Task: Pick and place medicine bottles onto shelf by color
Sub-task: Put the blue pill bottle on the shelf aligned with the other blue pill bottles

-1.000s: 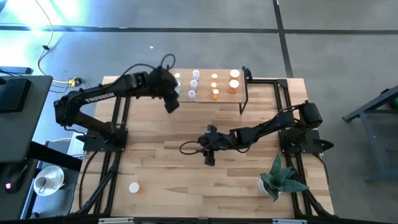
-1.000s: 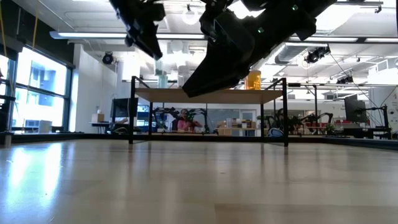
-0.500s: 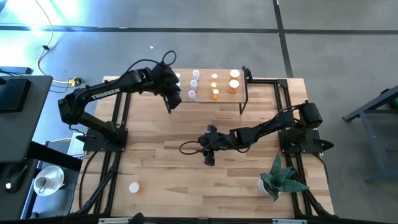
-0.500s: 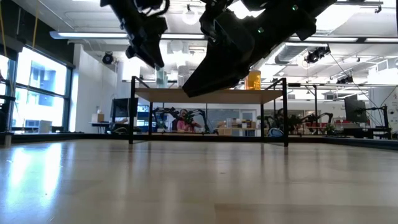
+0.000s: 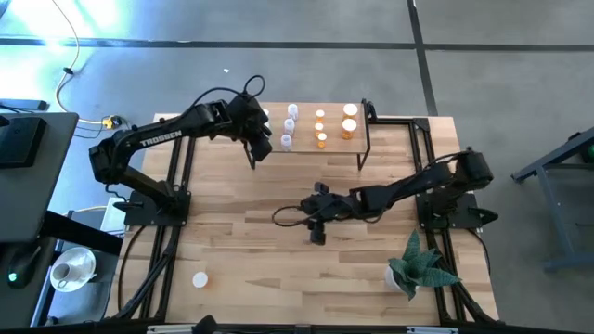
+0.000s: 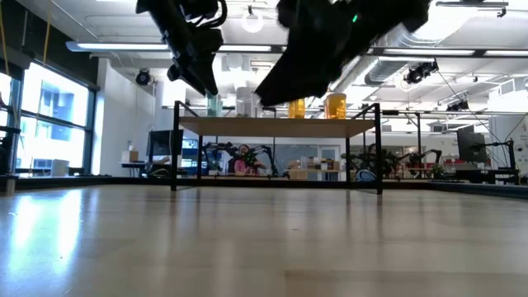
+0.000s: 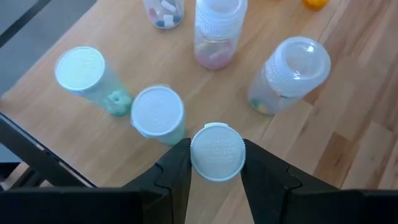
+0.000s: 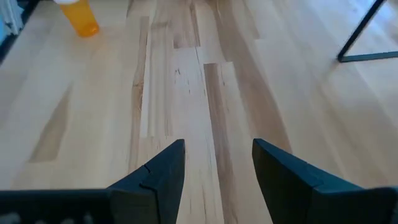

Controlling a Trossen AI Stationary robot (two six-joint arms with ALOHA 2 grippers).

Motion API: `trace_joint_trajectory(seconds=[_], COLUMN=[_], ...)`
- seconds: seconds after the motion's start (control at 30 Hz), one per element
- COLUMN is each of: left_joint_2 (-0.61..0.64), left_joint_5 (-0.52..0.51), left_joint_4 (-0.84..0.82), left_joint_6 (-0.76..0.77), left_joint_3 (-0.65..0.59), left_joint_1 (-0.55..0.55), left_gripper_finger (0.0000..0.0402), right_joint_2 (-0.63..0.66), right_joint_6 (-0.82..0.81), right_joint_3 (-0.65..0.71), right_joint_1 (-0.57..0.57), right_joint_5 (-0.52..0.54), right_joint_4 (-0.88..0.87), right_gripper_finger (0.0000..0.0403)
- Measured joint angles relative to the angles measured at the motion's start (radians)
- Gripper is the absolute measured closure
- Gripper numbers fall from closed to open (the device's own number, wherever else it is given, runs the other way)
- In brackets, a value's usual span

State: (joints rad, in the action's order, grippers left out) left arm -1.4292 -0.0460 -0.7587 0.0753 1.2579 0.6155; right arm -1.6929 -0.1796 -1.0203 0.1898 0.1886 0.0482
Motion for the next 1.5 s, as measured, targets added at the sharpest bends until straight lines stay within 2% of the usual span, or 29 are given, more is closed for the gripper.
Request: trace_joint_trajectory(seconds=[0.43,0.7,1.0,1.5], left_joint_2=[0.0,0.0,0.001,-0.031], left_joint_5=[-0.01,-0.01,-0.011,0.0], left_joint_4=[-0.001,-0.014,-0.039,-0.001], left_joint_6=[0.0,0.0,0.0,0.001], left_joint_3=[0.0,0.0,0.0,0.003], left_joint_1=[0.0,0.0,-0.006,-0.009], left_gripper_finger=[0.0287,0.0287,0.0287,0.0286], right_joint_2=[0.424,0.613,0.682,0.679], right_joint_6=[0.028,-0.067,-0.079,-0.082], right_joint_3=[0.0,0.0,0.0,0.0], right_joint_1=[0.0,0.0,0.001,0.001], right_joint_5=[0.021,0.021,0.022,0.021], right_joint_4=[-0.256,-0.39,-0.433,-0.433], right_gripper_finger=[0.0224,0.0224,0.0224,0.0224])
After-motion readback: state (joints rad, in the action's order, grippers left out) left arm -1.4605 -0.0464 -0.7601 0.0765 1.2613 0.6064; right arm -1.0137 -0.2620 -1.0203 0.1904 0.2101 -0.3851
